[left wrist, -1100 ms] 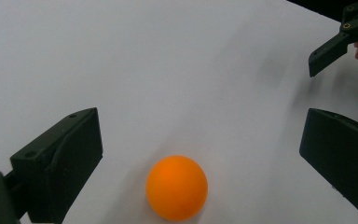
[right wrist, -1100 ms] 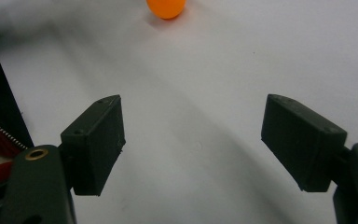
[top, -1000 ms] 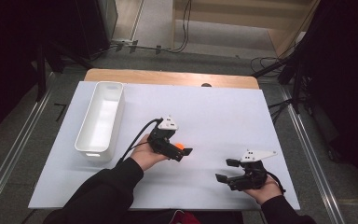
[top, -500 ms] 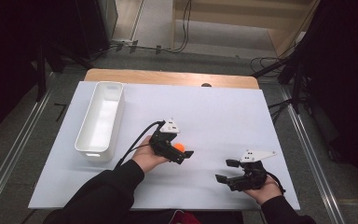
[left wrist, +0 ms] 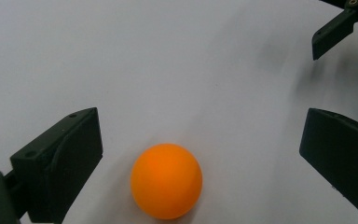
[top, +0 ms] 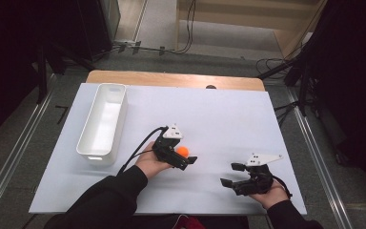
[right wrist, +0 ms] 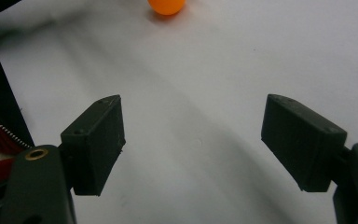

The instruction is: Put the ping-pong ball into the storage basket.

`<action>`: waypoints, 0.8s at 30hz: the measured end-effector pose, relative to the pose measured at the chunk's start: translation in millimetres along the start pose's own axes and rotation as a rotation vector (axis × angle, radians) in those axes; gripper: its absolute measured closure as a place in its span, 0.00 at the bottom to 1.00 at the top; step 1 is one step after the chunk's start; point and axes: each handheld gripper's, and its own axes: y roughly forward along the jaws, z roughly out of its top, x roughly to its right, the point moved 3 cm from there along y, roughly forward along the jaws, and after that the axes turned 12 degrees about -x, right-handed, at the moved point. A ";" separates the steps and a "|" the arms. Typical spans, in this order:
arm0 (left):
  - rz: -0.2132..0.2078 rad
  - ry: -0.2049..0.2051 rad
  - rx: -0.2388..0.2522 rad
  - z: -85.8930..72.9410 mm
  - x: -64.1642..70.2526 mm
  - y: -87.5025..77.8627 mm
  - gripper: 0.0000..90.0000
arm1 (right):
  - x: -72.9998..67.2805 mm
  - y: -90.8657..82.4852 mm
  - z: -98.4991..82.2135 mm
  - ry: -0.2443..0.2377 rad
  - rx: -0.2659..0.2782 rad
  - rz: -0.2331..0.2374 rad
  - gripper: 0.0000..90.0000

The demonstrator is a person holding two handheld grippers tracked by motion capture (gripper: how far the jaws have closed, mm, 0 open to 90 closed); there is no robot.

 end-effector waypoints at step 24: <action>0.034 0.005 -0.104 -20.1 6.0 30.4 0.00 | -0.5 -0.7 -0.9 -0.008 -0.008 -0.003 0.22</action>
